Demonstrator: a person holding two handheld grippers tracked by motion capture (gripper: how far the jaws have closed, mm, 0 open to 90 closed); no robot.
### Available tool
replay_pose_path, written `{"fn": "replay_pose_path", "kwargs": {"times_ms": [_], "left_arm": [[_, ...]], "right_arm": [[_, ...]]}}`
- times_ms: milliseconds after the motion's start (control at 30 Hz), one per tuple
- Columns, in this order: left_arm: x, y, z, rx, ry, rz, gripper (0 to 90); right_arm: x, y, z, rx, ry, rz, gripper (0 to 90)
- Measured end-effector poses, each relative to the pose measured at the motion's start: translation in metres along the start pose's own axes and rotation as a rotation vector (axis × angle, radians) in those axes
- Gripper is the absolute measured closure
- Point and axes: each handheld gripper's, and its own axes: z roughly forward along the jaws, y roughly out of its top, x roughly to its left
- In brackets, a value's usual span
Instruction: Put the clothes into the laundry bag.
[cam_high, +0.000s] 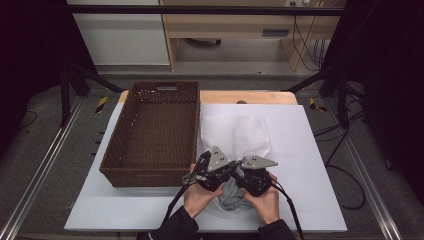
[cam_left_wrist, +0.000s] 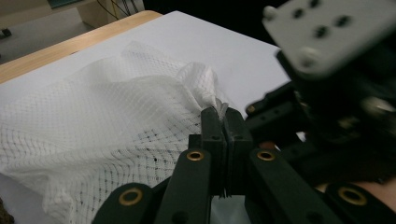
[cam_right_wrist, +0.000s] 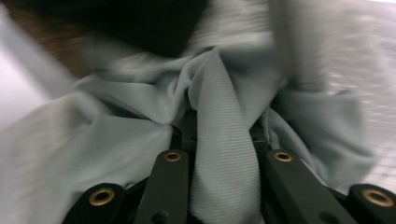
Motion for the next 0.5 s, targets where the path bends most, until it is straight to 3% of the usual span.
{"fn": "replay_pose_path", "kwargs": {"times_ms": [100, 233, 367, 433, 500], "left_arm": [[0.0, -0.006, 0.003, 0.013, 0.005, 0.002, 89.0], [0.006, -0.011, 0.003, 0.008, 0.003, -0.018, 88.9], [0.013, -0.011, 0.001, 0.002, 0.017, -0.034, 88.9], [0.015, -0.011, 0.0, -0.002, 0.021, -0.045, 88.9], [0.017, -0.012, 0.0, -0.003, 0.021, -0.052, 88.9]], "right_arm": [[-0.005, 0.001, 0.009, -0.022, -0.039, 0.048, 77.6], [-0.005, 0.0, 0.011, -0.046, -0.051, 0.028, 74.9], [-0.003, 0.0, -0.006, -0.064, -0.033, -0.01, 55.0], [-0.001, -0.001, -0.021, -0.093, -0.037, -0.039, 42.8], [-0.001, -0.003, -0.037, -0.124, -0.024, -0.035, 33.3]]}}
